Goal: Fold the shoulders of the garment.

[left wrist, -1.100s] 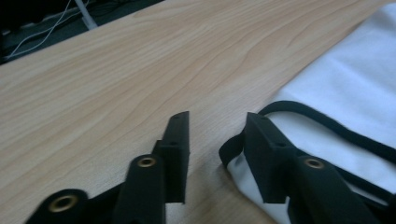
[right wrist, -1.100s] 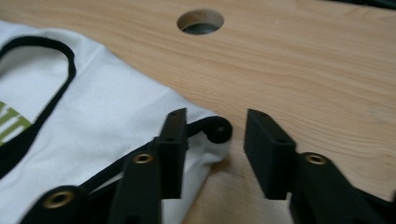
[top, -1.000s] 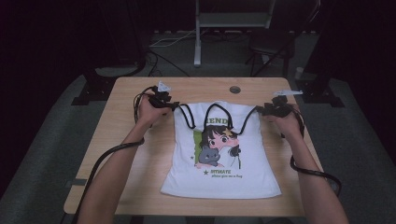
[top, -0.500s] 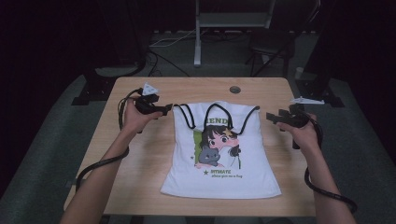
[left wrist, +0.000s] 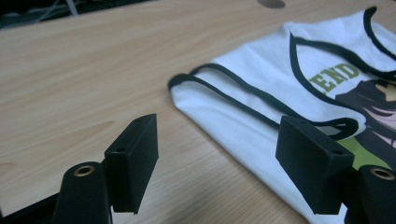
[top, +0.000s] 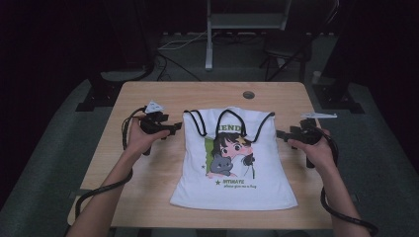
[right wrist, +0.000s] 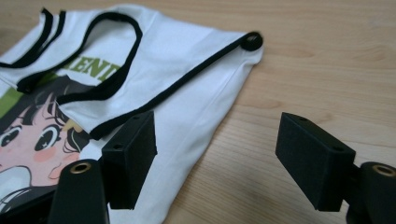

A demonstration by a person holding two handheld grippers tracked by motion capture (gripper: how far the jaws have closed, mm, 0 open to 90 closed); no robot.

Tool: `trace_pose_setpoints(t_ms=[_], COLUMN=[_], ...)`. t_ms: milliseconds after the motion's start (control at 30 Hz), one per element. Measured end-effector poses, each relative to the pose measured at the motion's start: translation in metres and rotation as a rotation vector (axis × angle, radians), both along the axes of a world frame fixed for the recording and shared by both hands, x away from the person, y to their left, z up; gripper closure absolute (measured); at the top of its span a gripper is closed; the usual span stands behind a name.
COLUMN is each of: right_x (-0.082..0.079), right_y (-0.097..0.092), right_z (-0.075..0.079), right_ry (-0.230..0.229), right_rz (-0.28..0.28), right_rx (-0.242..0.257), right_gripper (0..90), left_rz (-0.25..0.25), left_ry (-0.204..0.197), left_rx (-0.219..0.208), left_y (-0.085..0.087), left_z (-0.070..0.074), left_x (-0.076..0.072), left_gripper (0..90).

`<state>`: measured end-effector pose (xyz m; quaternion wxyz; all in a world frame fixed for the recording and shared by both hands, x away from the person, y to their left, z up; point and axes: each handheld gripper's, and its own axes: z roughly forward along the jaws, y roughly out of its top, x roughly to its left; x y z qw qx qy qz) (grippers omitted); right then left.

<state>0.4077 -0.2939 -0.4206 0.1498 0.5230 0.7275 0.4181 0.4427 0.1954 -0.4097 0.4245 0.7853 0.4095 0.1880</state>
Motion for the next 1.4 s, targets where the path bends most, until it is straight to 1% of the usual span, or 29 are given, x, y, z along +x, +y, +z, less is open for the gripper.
trace_pose_setpoints(t_ms=[33, 67, 100, 167, 233, 333, 400, 433, 467, 533, 600, 667, 767, 867, 967, 1067, 1133, 1233, 1400], right_x=[0.002, 0.003, 0.004, 0.006, 0.011, 0.019, 0.027, 0.030, 0.033, 0.038, 0.040, 0.041, 0.040, 0.038, 0.036, 0.035, 0.035, 0.037, 0.042], right_y=[0.002, 0.004, 0.005, 0.007, 0.009, 0.011, 0.012, 0.012, 0.012, 0.011, 0.010, 0.007, 0.005, 0.003, 0.004, 0.005, 0.005, 0.003, 0.001], right_z=[-0.001, -0.002, -0.002, -0.005, -0.008, -0.009, -0.008, -0.007, -0.006, -0.004, -0.002, 0.000, 0.001, 0.001, 0.003, 0.005, 0.007, 0.009, 0.012], right_ry=[0.013, 0.019, 0.018, 0.026, 0.031, 0.024, 0.014, 0.010, 0.011, 0.003, -0.002, -0.008, -0.009, -0.017, -0.029, -0.031, -0.036, -0.044, -0.053], right_rz=[0.003, 0.009, 0.013, 0.015, 0.010, -0.014, -0.026, -0.037, -0.047, -0.059, -0.066, -0.071, -0.079, -0.091, -0.091, -0.090, -0.088, -0.089, -0.101], right_rx=[-0.003, 0.000, 0.002, -0.001, -0.004, 0.006, 0.006, 0.005, 0.003, 0.012, 0.006, 0.003, 0.004, 0.004, 0.010, 0.014, 0.017, 0.019, 0.023], right_gripper=[28.4, 28.5, 28.6, 28.7, 28.9, 30.1, 30.1, 30.2, 30.1, 30.0, 30.0, 29.6, 29.1, 28.2, 27.4, 27.4, 27.2, 26.9, 26.4], left_rz=[-0.007, -0.012, -0.026, -0.038, -0.034, -0.013, 0.014, 0.022, 0.032, 0.052, 0.067, 0.066, 0.067, 0.069, 0.060, 0.052, 0.048, 0.040, 0.041], left_ry=[0.011, 0.014, 0.022, 0.038, 0.045, 0.050, 0.053, 0.058, 0.061, 0.067, 0.063, 0.060, 0.050, 0.036, 0.036, 0.036, 0.037, 0.033, 0.015], left_rx=[0.003, 0.002, 0.012, 0.021, 0.012, 0.010, 0.012, 0.005, -0.014, -0.036, -0.047, -0.043, -0.037, -0.042, -0.041, -0.038, -0.043, -0.035, -0.044], left_y=[-0.003, -0.005, -0.007, -0.009, -0.010, -0.011, -0.011, -0.011, -0.011, -0.011, -0.012, -0.012, -0.011, -0.012, -0.014, -0.017, -0.018, -0.019, -0.020], left_z=[-0.002, -0.003, -0.004, -0.006, -0.009, -0.013, -0.015, -0.016, -0.017, -0.018, -0.018, -0.018, -0.017, -0.015, -0.014, -0.015, -0.015, -0.013, -0.008], left_x=[0.001, 0.001, 0.000, 0.000, 0.003, 0.010, 0.018, 0.022, 0.026, 0.033, 0.038, 0.040, 0.039, 0.036, 0.034, 0.033, 0.032, 0.032, 0.034], left_gripper=[29.5, 29.5, 29.5, 29.5, 29.5, 29.5, 29.5, 29.5, 29.5, 29.5, 29.5, 29.5, 29.5, 29.5, 29.5, 29.5, 29.5, 29.5, 29.5])
